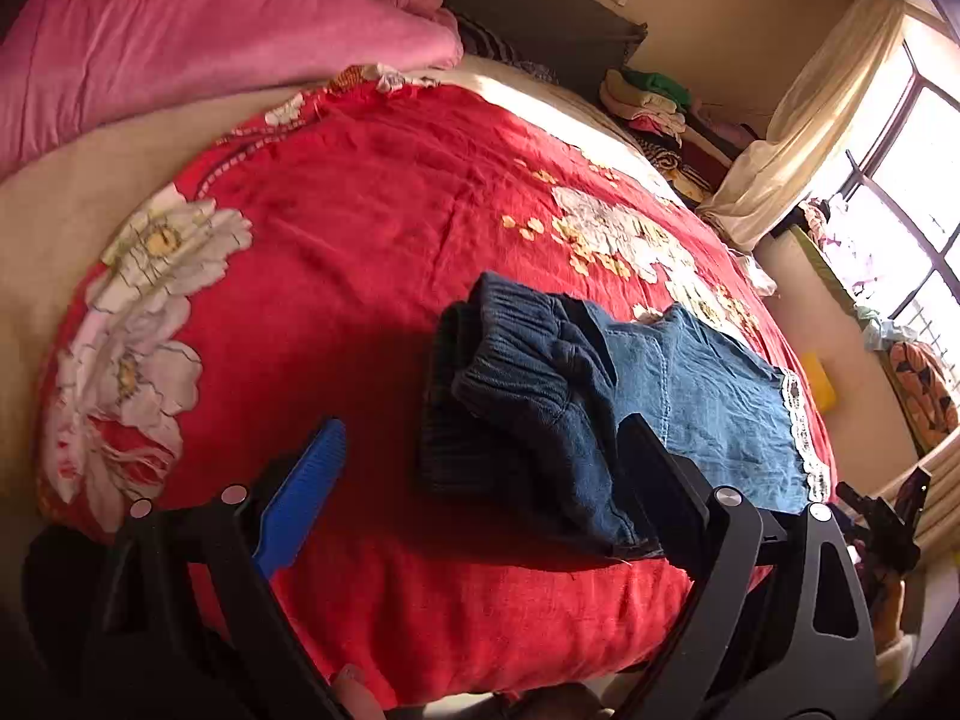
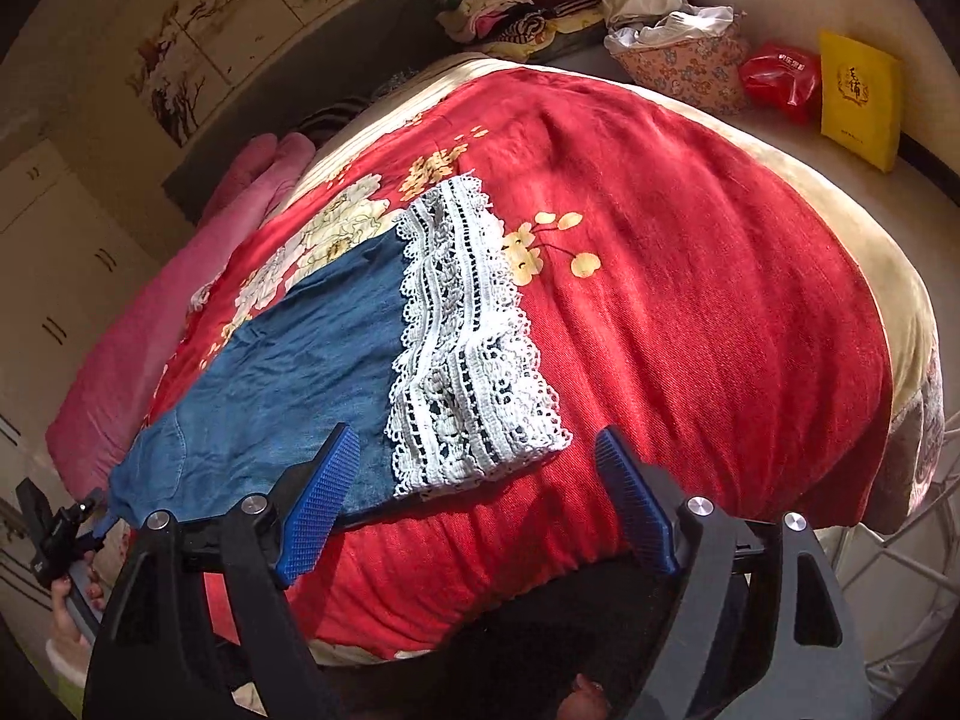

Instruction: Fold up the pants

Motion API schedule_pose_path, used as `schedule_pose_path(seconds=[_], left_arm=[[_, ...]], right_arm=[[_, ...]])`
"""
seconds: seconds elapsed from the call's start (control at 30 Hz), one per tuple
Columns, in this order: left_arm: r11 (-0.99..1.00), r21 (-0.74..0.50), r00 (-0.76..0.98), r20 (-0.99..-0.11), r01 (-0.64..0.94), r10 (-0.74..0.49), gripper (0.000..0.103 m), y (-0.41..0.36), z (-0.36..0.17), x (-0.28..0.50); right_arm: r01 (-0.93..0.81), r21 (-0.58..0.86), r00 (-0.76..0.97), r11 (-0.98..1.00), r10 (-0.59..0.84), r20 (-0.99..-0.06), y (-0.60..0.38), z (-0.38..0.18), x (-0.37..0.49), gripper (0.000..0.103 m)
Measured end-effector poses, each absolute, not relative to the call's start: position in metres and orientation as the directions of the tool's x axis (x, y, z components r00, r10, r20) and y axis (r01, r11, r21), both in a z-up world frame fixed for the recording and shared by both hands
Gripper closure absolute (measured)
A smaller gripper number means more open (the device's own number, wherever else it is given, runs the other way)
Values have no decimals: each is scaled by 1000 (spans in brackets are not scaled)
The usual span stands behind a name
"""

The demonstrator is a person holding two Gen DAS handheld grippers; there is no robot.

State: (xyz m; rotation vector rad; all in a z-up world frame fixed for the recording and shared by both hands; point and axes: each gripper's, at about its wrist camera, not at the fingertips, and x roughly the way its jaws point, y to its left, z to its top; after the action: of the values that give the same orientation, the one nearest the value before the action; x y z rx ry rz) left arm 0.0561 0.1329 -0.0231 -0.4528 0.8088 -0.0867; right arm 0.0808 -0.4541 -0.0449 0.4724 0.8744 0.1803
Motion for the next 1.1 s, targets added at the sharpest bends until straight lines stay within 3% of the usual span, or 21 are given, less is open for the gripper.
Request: schedule_pose_path(seconds=[0.23,0.33,0.4,0.47,0.5,0.57,0.63,0.7,0.8,1.0,1.1], left_arm=[[810,-573,613,-686,-126,-391,19,120,-62,84],[788,-596,609,-685,-152,-401,25,117,-71,92],[773,-609,614,-681,-175,-398,49,118,-73,97],[758,-626,619,-672,-183,-406,60,120,-75,100],[750,-634,620,-670,-190,-409,64,120,-76,101],[749,-635,625,-667,-191,-406,67,120,-74,100],[754,-631,640,-659,-183,-396,68,120,-68,97],[772,-611,656,-657,-174,-372,69,120,-61,93],[819,-553,669,-669,-156,-324,69,116,-49,86],[878,-452,652,-716,-158,-251,69,104,-58,86],[880,-450,645,-719,-151,-257,67,110,-63,86]], right_arm=[[81,510,611,856,362,-704,-458,-60,89,23],[97,538,604,837,380,-701,-461,-66,92,22],[100,549,605,830,388,-696,-461,-67,95,22],[94,562,608,821,400,-686,-458,-66,97,26],[93,566,607,819,404,-684,-456,-66,99,33],[75,560,602,825,411,-685,-452,-64,102,44],[47,570,589,821,438,-679,-446,-65,104,68],[41,557,600,829,425,-677,-443,-60,103,77],[32,541,643,840,397,-655,-451,-44,94,77],[74,455,587,887,330,-739,-447,-62,96,77],[88,471,588,878,336,-735,-449,-70,96,77]])
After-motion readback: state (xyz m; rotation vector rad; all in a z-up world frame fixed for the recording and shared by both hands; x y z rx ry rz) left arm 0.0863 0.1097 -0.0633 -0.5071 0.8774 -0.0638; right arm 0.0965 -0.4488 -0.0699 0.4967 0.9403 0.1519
